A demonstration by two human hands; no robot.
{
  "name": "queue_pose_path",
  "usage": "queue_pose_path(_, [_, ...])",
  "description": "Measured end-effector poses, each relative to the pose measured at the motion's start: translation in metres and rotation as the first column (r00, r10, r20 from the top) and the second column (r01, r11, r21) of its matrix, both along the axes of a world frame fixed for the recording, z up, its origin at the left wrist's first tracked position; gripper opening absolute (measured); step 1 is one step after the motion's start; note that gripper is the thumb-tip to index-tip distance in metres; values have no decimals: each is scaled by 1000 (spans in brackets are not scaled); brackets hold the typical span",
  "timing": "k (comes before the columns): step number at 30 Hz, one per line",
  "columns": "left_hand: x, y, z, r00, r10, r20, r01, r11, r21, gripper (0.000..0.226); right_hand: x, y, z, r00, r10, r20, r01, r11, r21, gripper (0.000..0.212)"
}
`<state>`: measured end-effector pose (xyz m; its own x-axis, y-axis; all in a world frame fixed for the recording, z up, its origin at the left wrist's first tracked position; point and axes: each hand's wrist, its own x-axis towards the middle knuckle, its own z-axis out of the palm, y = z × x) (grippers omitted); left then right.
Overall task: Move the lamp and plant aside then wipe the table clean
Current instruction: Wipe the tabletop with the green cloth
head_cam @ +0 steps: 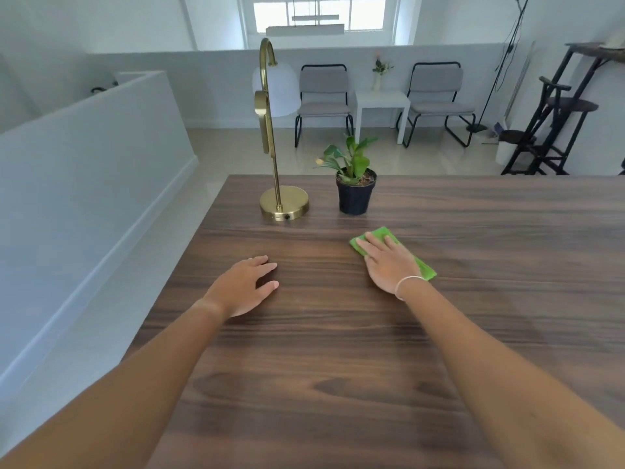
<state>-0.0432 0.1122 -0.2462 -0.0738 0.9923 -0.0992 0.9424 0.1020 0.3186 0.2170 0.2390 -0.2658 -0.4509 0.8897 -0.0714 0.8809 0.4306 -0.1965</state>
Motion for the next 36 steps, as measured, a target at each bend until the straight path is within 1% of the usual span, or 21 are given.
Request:
queue_pose_path(3, [-9, 8, -1, 1000, -21, 7, 21, 1000, 7, 50, -45, -27, -1, 988, 150, -42, -150, 989, 20, 48])
queue_pose_path(5, [-11, 12, -1, 999, -35, 0, 35, 999, 8, 50, -43, -40, -3, 975, 217, -55, -215, 976, 38, 47])
queue_pose_path(7, [-11, 14, -2, 999, -34, -4, 34, 999, 13, 50, -22, -44, -4, 969, 237, -75, -235, 971, 34, 46])
queue_pose_path(9, [-10, 14, -4, 1000, -26, -2, 26, 999, 22, 49, 8, -42, -4, 981, 179, -77, -176, 984, 43, 45])
queue_pose_path(12, [-3, 8, -4, 1000, -10, -14, 11, 1000, 28, 49, 63, -37, -2, 998, -37, -55, 41, 997, 67, 46])
queue_pose_path(14, [1, 0, -2, 1000, 1, -15, -1, 1000, 27, 49, 95, -40, 0, 985, -164, -44, 167, 984, 64, 46])
queue_pose_path(16, [7, -10, -2, 1000, 9, -20, -8, 1000, 21, 50, 114, -48, 0, 970, -240, -35, 241, 969, 46, 46])
queue_pose_path(22, [17, -46, -4, 997, 68, -41, -66, 997, 50, 49, 127, -72, 2, 944, -327, -45, 329, 944, 41, 47])
queue_pose_path(26, [19, -59, -2, 995, 99, 25, -101, 991, 84, 47, 124, -81, 4, 922, -381, -74, 385, 922, 48, 48])
queue_pose_path(28, [28, -133, 6, 996, 85, -5, -84, 991, 108, 47, 133, -158, 6, 918, -390, -78, 394, 917, 55, 48])
queue_pose_path(34, [32, -141, -6, 996, 93, 4, -93, 989, 113, 46, 143, -174, -3, 922, -384, -55, 386, 921, 52, 48])
queue_pose_path(36, [31, -149, -9, 997, 80, 17, -81, 987, 135, 46, 145, -185, -3, 912, -408, -47, 410, 910, 51, 48])
